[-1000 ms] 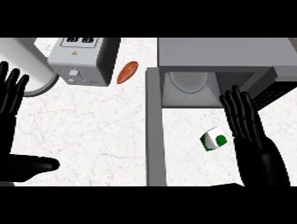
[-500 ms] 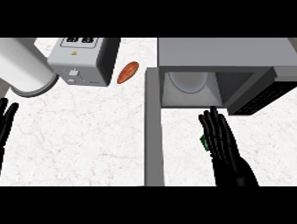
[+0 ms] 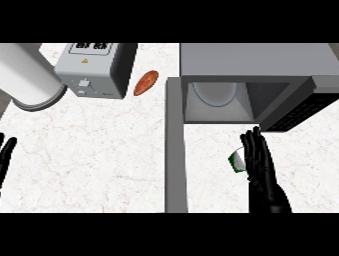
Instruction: Pick up the milk, place it into the microwave and close the microwave
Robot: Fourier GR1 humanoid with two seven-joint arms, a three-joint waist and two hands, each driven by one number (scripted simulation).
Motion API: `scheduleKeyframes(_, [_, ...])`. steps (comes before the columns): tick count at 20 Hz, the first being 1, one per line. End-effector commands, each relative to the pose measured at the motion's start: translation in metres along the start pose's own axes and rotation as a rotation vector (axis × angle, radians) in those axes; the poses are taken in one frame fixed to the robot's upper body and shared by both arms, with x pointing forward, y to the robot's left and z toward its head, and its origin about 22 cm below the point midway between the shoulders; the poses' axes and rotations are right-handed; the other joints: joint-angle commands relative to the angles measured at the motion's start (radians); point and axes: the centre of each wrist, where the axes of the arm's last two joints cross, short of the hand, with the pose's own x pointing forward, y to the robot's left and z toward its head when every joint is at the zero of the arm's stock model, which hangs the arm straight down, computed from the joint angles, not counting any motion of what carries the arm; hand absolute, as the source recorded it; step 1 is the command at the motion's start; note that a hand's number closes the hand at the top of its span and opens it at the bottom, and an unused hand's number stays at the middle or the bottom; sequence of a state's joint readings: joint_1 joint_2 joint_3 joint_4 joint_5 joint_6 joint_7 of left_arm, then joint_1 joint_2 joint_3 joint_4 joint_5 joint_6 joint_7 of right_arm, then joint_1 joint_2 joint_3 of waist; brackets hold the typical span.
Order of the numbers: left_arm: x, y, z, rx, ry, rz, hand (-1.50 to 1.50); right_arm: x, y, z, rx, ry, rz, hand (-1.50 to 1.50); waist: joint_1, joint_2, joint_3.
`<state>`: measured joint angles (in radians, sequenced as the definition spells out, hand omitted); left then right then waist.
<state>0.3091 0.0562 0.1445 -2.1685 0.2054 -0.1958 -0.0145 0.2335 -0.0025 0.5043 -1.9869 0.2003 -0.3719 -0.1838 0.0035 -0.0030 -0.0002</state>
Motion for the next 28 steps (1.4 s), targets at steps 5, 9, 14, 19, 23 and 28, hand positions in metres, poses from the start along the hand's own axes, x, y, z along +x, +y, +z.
scheduleKeyframes(5, [0.001,0.022,0.014,-0.009,0.011,-0.005,-1.5,-0.026,-0.023,-0.008,-0.105,-0.001,0.105,-1.5,-0.001,0.002,0.0])
scheduleKeyframes(9, [0.019,0.016,0.024,-0.022,0.018,-0.011,-1.5,-0.062,-0.015,-0.003,-0.13,0.033,0.121,-1.5,0.003,0.003,0.001])
scheduleKeyframes(14, [-0.021,0.002,0.03,-0.024,0.003,-0.021,-1.5,-0.071,-0.026,-0.008,-0.147,0.041,0.141,-1.5,0.0,0.003,0.0])
scheduleKeyframes(19, [0.007,0.002,0.034,-0.013,-0.001,-0.017,-1.5,-0.105,-0.057,0.002,-0.169,0.06,0.2,-1.5,0.001,0.002,0.001])
scheduleKeyframes(23, [0.005,0.014,0.035,-0.018,0.0,-0.008,-1.5,-0.1,-0.07,0.011,-0.199,0.105,0.228,-1.5,-0.001,0.002,0.0])
scheduleKeyframes(28, [0.008,-0.001,0.038,-0.006,-0.016,-0.008,-1.5,-0.135,-0.089,0.01,-0.183,0.131,0.227,-1.5,0.002,0.003,0.0])
